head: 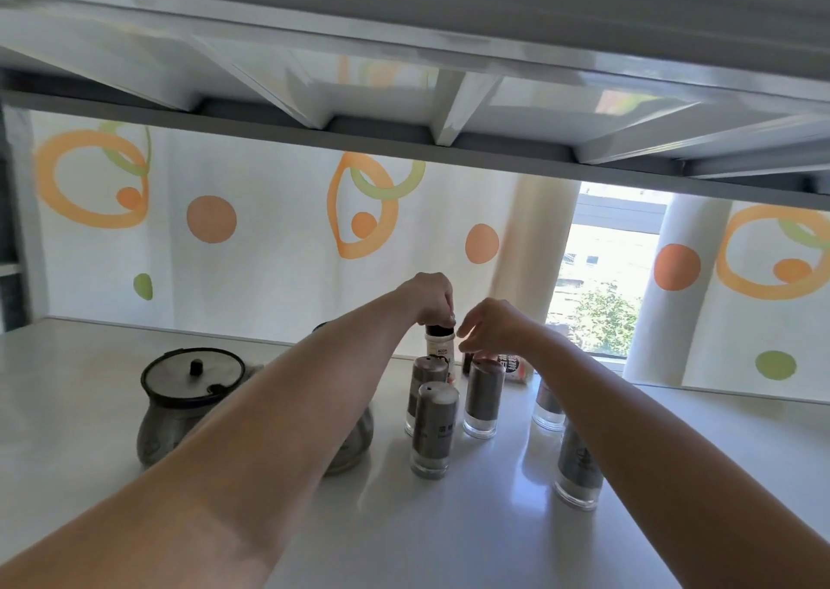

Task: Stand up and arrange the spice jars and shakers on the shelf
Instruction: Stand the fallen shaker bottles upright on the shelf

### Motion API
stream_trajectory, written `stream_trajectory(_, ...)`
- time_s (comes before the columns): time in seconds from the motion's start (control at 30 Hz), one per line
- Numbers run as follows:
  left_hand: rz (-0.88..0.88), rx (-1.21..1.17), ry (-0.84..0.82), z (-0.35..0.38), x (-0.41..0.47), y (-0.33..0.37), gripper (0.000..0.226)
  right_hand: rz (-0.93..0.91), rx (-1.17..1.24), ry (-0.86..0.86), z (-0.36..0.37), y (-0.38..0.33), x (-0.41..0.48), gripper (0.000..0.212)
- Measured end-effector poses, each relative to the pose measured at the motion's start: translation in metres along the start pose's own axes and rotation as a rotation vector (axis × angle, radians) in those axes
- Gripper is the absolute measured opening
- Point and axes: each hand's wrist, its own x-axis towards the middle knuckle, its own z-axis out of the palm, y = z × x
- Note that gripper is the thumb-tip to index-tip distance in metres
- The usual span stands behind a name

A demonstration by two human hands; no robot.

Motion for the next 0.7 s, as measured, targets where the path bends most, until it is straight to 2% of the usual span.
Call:
stream_trajectory(0.37, -0.075, 0.201, -0.083, 0.001, 0.011, 0.003, 0.052, 0.091, -0.074, 0.055, -0.023, 0.029, -0.004, 0.023)
stream_trajectory(0.53, -0.106, 0.258, -0.043, -0.003, 0.016, 0.011, 0.047, 0.093, -0.099, 0.049, -0.03, 0.041, 0.005, 0.022)
stream_trajectory(0.7, -0.022, 0.334, -0.078, 0.023, 0.032, 0.019, 0.036, 0.164, -0.208, -0.111, -0.025, 0.046, 0.011, 0.027)
